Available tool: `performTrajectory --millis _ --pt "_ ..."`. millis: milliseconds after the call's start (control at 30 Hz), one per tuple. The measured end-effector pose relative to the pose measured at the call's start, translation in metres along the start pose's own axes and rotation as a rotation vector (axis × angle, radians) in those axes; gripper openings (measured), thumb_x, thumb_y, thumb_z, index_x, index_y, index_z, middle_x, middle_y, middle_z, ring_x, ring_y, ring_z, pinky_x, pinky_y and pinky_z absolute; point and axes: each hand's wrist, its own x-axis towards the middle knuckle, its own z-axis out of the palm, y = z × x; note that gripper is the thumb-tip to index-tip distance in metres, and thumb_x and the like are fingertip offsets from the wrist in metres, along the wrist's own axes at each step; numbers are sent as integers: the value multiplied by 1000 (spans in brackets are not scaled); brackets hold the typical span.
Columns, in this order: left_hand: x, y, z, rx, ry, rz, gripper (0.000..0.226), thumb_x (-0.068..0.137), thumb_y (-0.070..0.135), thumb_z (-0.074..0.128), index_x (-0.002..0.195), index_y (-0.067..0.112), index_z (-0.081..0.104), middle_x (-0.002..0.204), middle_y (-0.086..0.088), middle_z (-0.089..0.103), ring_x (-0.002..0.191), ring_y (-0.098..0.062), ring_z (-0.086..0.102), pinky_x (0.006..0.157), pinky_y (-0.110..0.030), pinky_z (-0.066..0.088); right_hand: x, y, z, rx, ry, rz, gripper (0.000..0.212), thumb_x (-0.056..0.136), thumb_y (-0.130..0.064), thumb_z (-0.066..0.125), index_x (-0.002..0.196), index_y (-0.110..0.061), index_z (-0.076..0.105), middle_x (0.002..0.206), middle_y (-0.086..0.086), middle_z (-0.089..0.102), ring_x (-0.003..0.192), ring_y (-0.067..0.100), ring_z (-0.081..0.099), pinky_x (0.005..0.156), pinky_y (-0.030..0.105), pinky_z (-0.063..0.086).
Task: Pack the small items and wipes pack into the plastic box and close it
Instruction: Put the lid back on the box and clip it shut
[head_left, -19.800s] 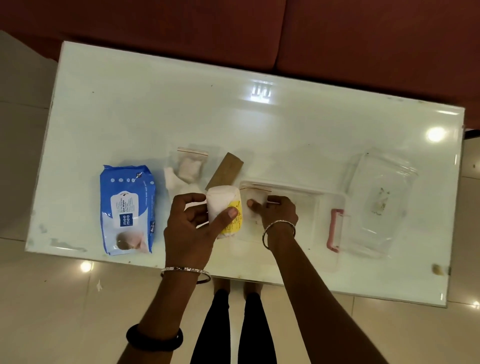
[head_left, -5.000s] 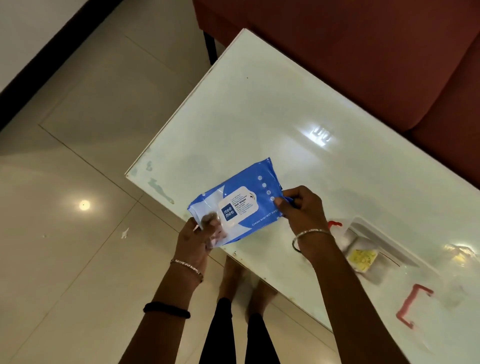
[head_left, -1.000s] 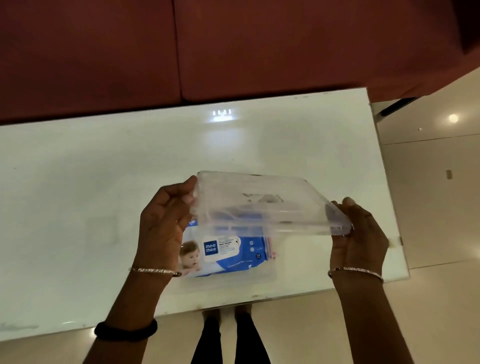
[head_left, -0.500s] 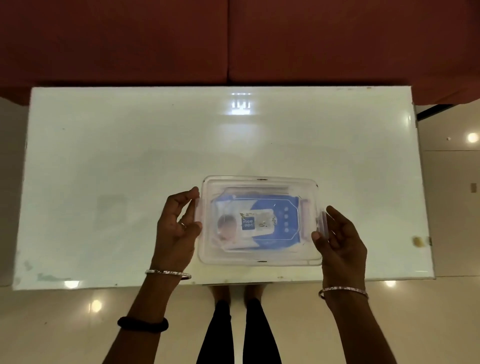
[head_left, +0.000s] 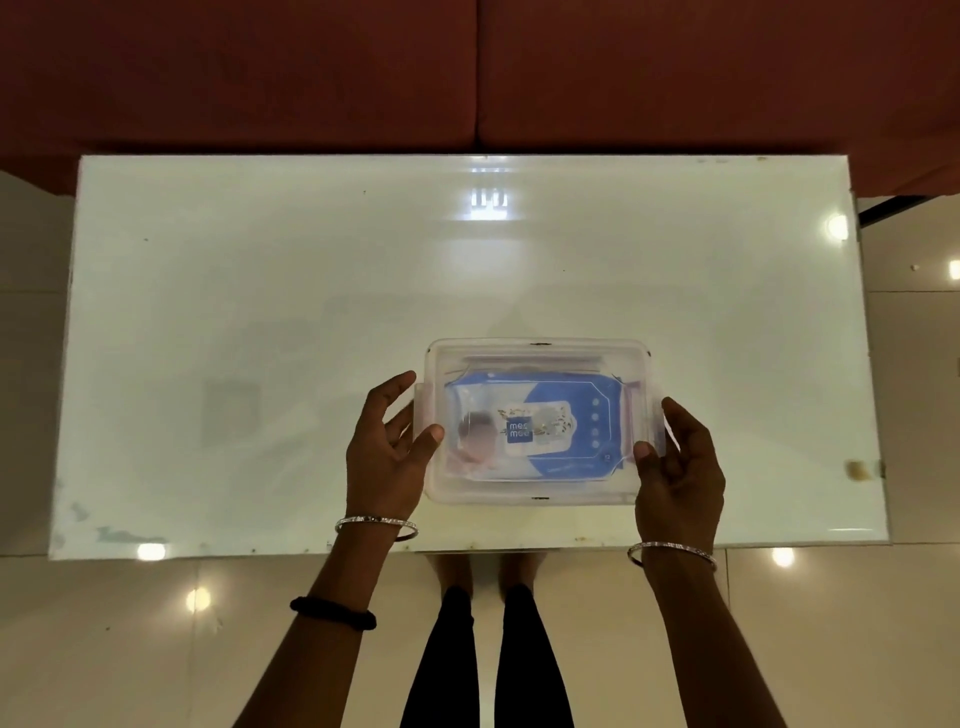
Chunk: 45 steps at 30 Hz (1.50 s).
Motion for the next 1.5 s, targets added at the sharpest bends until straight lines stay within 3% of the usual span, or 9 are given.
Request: performTrajectory --millis 167,367,600,733,800,900,1033,1167,1500 --pt "-8 -1 -6 237 95 -90 35 78 25 76 111 21 68 98 -1 74 85 -11 71 74 -15 53 5 4 -5 -32 -62 37 54 89 1 62 138 -18 50 136 -2 57 124 11 54 107 35 44" --pt "-10 4 -6 341 96 -104 32 78 27 75 109 20 71 89 -5 76 80 -17 72 77 -44 59 16 11 -18 75 -191 147 58 86 4 66 138 -16 51 131 4 62 119 22 60 105 46 47" --pt "-7 -12 -9 241 68 -130 36 75 29 78 110 24 69 97 0 74 88 -13 70 73 -36 60 19 18 -21 238 -249 205 58 85 6 65 132 -26 58 120 6 70 111 22 67 91 34 56" --pt "-3 -21 -9 -137 -61 -495 56 83 27 69 135 19 49 124 -6 64 110 -20 62 84 -37 54 23 15 -27 318 -331 248 59 83 4 66 135 -21 55 123 12 68 110 26 66 85 34 59" --pt "0 -22 -12 -247 -160 -582 45 85 30 66 128 21 57 114 0 71 106 -16 64 78 -29 55 26 14 -31 350 -403 274 59 79 -3 67 133 -23 57 124 8 69 111 23 67 87 34 59" --pt "8 -18 -18 -216 -196 -500 24 84 19 68 108 19 69 92 4 76 91 -13 71 74 -28 60 33 14 -37 332 -528 290 56 80 -9 66 133 -26 58 129 4 66 115 21 66 90 35 57" --pt "8 -7 -9 12 -17 -327 32 79 10 74 108 3 63 102 -14 70 95 -31 67 81 -41 58 45 22 -45 249 -617 327 62 80 -18 69 138 -31 52 127 4 68 116 24 65 95 43 53" --pt "-12 2 11 469 210 -65 31 82 26 71 107 10 62 98 -5 74 80 -18 67 66 -7 41 53 27 -50 245 -688 384 62 81 -20 70 139 -31 50 127 8 67 118 26 64 98 43 52" --pt "-33 14 41 840 330 109 34 90 17 57 122 5 57 83 -15 75 59 -39 68 56 -41 55 58 27 -49 328 -765 446 47 90 -8 58 136 -12 53 128 16 65 119 27 63 89 33 55"
